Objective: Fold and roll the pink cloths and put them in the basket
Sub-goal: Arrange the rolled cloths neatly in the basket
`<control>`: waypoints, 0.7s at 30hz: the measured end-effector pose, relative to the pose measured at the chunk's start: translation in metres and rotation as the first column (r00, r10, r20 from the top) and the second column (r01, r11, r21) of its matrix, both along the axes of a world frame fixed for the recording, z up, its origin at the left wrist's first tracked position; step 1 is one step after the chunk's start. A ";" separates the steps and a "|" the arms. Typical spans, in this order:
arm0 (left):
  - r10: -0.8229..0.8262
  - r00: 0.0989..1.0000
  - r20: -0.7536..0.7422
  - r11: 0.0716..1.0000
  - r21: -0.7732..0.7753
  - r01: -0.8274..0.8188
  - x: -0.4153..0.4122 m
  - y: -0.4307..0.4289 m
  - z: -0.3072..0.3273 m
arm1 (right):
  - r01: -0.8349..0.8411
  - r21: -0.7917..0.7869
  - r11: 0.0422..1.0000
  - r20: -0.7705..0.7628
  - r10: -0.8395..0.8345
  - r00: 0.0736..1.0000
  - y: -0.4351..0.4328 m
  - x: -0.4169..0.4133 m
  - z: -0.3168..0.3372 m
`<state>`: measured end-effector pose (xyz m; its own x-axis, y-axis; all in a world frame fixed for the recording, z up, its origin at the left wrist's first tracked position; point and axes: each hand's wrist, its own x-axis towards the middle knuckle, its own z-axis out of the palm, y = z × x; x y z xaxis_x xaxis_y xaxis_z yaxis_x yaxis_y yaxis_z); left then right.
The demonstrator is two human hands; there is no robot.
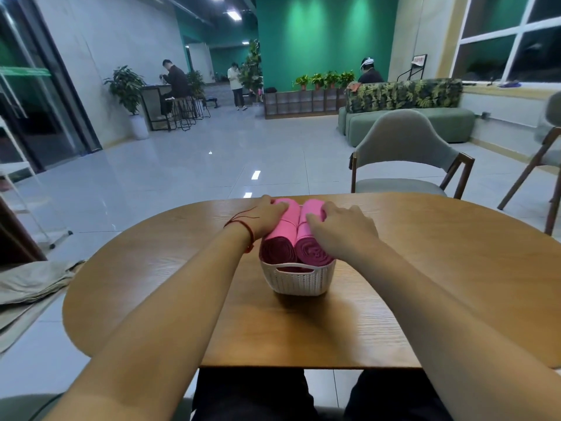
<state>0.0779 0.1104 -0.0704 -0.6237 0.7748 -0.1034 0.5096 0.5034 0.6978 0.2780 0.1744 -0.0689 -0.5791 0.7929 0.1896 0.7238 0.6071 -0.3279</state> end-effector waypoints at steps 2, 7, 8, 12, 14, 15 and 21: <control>-0.026 0.998 0.051 0.999 0.030 0.025 -0.021 0.016 -0.017 | -0.005 0.065 0.998 0.014 0.005 1.000 -0.001 0.004 -0.010; -0.057 0.963 0.263 0.992 0.124 0.025 -0.026 0.023 -0.037 | -0.156 -0.167 0.974 -0.146 0.132 0.980 0.005 0.011 -0.031; -0.046 0.943 0.329 0.990 0.142 -0.002 -0.016 0.017 -0.035 | -0.203 -0.232 0.951 -0.218 0.153 0.964 0.006 0.010 -0.034; -0.076 0.909 0.410 0.970 0.240 -0.026 -0.014 0.029 -0.046 | -0.315 -0.380 0.870 -0.394 0.156 0.906 0.011 0.008 -0.046; -0.048 0.911 0.410 0.958 0.278 -0.074 -0.023 0.042 -0.058 | -0.326 -0.373 0.869 -0.400 0.167 0.901 0.016 0.008 -0.049; -0.015 0.915 0.403 0.949 0.294 -0.113 -0.019 0.042 -0.056 | -0.344 -0.366 0.864 -0.399 0.189 0.898 0.020 0.007 -0.050; 0.347 0.934 0.089 0.904 0.233 -0.358 0.048 -0.019 -0.022 | -0.273 -0.218 0.937 -0.214 0.227 0.950 0.062 0.029 -0.019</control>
